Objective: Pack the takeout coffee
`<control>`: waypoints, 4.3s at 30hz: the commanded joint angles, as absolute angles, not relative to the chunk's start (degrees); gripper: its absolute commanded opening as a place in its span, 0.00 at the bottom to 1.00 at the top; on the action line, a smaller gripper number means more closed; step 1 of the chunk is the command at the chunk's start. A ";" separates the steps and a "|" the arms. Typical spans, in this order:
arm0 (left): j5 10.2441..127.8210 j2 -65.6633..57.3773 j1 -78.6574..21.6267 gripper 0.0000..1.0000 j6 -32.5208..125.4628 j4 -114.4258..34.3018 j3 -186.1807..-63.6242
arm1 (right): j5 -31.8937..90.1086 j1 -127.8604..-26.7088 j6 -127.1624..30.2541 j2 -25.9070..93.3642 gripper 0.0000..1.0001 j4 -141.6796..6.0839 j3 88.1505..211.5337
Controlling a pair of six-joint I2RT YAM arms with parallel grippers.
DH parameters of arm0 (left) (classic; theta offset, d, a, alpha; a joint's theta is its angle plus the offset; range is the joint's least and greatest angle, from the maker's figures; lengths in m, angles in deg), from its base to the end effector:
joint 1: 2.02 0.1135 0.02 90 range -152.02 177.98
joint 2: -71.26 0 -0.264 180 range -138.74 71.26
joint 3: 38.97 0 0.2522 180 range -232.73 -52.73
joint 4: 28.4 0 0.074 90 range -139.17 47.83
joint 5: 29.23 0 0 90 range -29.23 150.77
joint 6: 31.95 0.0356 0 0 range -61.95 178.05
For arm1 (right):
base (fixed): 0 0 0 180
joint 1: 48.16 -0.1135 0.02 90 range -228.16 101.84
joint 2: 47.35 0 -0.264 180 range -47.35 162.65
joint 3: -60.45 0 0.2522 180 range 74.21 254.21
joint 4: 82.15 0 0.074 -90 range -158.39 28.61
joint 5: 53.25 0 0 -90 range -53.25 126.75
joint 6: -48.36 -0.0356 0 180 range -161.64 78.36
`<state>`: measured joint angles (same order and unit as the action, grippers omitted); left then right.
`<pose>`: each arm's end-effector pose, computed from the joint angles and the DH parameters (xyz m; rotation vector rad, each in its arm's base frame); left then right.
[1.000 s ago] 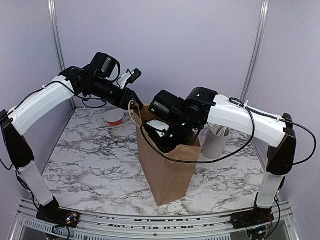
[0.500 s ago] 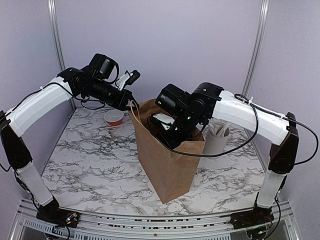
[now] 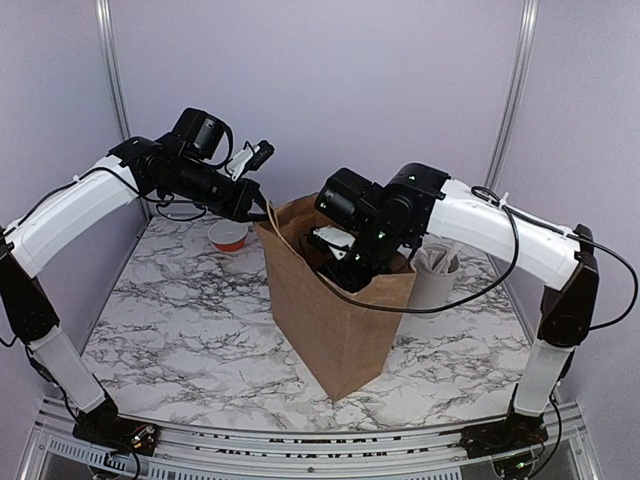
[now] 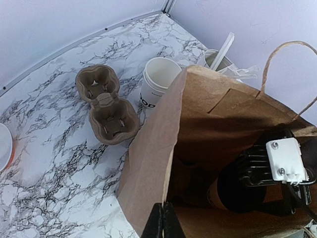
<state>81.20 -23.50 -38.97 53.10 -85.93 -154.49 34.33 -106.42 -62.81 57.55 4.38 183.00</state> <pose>0.2832 -0.2286 0.4017 0.8240 2.1289 -0.7900 0.1922 0.3135 0.3429 -0.9201 2.7074 0.3871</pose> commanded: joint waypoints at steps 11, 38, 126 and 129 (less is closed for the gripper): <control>79.73 -20.27 -39.37 0.00 51.64 -85.73 -152.72 | 36.92 -108.21 -64.37 58.07 0.50 5.36 178.49; 78.19 -19.82 -39.37 0.00 50.84 -85.41 -151.45 | 38.11 -109.32 -66.16 55.77 0.50 -2.03 165.84; 75.97 -20.48 -39.27 0.00 50.25 -85.41 -152.40 | 39.99 -111.92 -66.81 57.27 0.91 3.09 177.45; 75.77 -20.44 -39.28 0.00 50.23 -85.49 -152.57 | 40.56 -111.93 -66.92 57.15 0.92 3.44 178.81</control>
<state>76.72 -21.31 -39.47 50.50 -85.28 -152.08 39.34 -111.31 -66.76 57.03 2.13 174.70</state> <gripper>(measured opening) 0.005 0.918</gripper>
